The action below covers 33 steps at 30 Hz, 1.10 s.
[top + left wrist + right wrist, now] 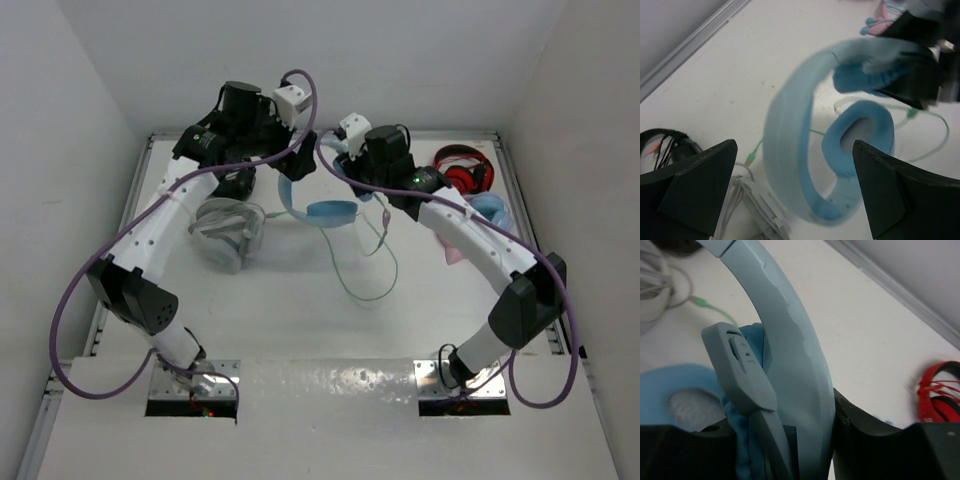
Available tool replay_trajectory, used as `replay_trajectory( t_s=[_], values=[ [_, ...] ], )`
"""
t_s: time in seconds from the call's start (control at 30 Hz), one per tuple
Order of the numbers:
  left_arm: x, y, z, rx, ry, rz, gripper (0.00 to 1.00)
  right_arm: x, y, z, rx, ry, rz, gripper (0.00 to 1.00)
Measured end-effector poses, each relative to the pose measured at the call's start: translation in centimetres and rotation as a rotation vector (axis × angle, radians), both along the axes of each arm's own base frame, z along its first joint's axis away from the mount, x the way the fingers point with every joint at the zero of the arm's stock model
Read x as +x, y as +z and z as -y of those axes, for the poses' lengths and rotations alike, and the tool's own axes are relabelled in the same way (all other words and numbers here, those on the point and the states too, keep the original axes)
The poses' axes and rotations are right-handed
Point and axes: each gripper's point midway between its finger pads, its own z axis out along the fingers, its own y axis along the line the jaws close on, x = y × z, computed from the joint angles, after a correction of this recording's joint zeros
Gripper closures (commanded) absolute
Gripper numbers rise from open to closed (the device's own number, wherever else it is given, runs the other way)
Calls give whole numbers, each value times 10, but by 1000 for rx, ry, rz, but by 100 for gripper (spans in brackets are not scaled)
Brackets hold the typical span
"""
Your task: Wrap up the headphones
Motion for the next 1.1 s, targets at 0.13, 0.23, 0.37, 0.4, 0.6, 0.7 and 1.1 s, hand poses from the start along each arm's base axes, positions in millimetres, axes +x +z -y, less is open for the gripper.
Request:
replay_trajectory(
  t_s=[0.13, 0.23, 0.37, 0.4, 0.6, 0.7, 1.1],
  values=[
    [0, -12, -4, 50, 52, 2, 8, -22, 0, -17, 58, 41, -40, 100],
    [-11, -34, -11, 108, 76, -33, 8, -34, 4, -17, 96, 43, -45, 100],
    [-21, -49, -19, 140, 89, -69, 17, -46, 18, -15, 133, 48, -20, 100],
    [-22, -47, -19, 137, 91, -66, 29, -49, 20, -15, 137, 52, -15, 100],
    [-25, -36, -17, 100, 105, -55, 97, -50, 27, -24, 171, 67, 15, 67],
    [-27, -37, -15, 87, 101, -69, 100, -52, 24, -26, 181, 76, 9, 20],
    [-34, -91, -57, -42, 211, -358, 100, -84, 118, -4, 296, 152, 263, 1]
  ],
)
